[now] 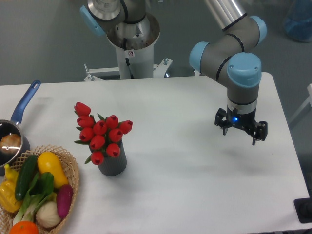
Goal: Pick up the flowers from the vase
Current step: 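Move the open gripper toward the red tulips in the grey vase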
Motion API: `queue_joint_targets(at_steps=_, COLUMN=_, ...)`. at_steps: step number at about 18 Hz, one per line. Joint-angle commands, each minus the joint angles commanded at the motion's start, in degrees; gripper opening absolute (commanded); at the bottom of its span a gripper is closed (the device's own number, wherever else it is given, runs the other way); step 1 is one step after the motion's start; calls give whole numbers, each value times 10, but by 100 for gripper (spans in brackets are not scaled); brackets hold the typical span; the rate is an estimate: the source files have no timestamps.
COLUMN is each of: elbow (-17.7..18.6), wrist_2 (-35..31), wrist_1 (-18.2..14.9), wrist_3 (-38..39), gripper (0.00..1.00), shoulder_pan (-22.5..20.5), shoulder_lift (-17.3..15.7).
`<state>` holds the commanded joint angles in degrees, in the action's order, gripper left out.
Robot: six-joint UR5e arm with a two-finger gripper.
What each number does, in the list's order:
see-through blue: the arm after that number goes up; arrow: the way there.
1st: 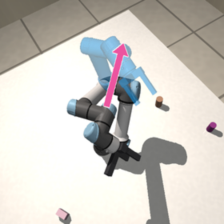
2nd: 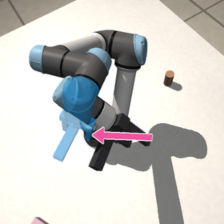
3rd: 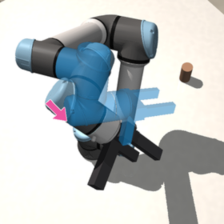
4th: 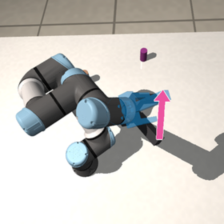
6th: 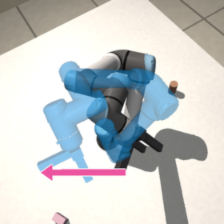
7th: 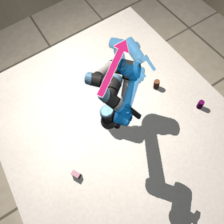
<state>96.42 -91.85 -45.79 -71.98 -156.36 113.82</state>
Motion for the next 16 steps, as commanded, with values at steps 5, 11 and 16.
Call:
queue_joint_targets(at_steps=5, elbow=9, wrist_2=3, wrist_1=-1, wrist_3=1, gripper=100, shoulder_pan=-1, shoulder_lift=-5)
queue_joint_targets(at_steps=11, elbow=122, wrist_2=12, wrist_1=7, wrist_3=3, gripper=100, shoulder_pan=42, shoulder_lift=-70)
queue_joint_targets(at_steps=16, elbow=146, wrist_2=93, wrist_1=7, wrist_3=3, gripper=100, shoulder_pan=68, shoulder_lift=-125)
